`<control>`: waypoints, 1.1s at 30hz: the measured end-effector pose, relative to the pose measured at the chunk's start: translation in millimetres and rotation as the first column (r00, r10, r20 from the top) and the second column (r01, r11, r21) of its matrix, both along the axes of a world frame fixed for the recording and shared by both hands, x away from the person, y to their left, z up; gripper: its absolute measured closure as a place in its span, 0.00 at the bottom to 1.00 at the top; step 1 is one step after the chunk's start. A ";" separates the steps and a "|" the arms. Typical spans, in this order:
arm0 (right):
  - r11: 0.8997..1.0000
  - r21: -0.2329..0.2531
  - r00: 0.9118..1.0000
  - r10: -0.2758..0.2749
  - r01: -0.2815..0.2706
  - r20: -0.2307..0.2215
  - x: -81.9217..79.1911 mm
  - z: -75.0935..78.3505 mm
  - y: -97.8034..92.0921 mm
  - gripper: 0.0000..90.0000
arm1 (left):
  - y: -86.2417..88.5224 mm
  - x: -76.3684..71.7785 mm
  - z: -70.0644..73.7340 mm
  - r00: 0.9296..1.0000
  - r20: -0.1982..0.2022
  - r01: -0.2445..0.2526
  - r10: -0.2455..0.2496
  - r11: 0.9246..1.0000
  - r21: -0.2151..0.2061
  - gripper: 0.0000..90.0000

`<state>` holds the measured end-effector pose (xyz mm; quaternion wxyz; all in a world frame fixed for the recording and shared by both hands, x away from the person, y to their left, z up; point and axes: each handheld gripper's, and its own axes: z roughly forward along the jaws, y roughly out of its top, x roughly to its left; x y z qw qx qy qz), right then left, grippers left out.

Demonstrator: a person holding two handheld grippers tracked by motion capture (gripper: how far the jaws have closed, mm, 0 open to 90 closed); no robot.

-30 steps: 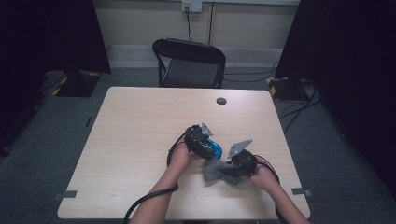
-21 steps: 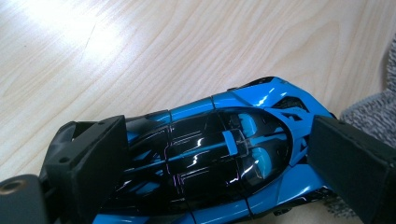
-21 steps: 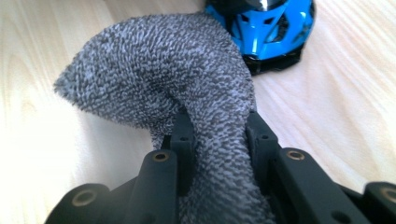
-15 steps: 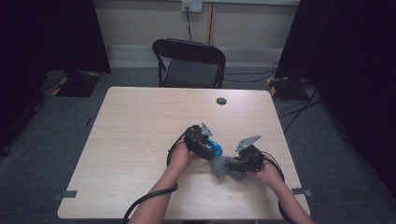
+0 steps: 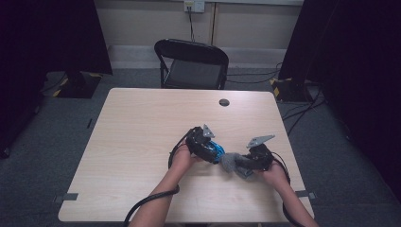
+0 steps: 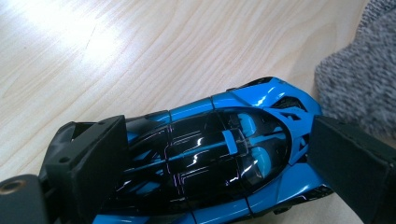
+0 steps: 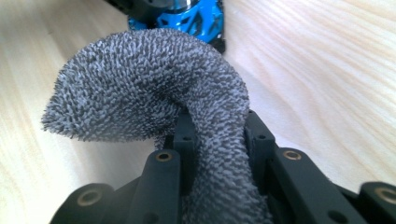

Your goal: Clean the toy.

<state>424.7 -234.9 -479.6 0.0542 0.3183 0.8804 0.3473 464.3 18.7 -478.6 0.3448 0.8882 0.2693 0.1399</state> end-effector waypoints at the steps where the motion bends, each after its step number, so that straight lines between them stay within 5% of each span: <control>1: 1.000 0.003 1.000 -0.007 0.007 0.002 0.3 -0.3 -1.1 0.80 | 0.1 0.0 -0.2 1.000 0.001 0.000 0.000 1.000 -0.002 0.06; 17: 0.995 0.009 0.995 -0.095 0.095 0.004 6.3 -1.1 -7.2 0.80 | -0.1 -0.5 -0.5 1.000 0.005 -0.002 0.002 1.000 -0.002 0.06; 33: 0.983 -0.010 0.982 -0.184 0.185 0.047 10.2 -0.1 -9.1 0.80 | -1.5 -1.3 -0.1 1.000 0.000 0.001 -0.001 1.000 -0.003 0.06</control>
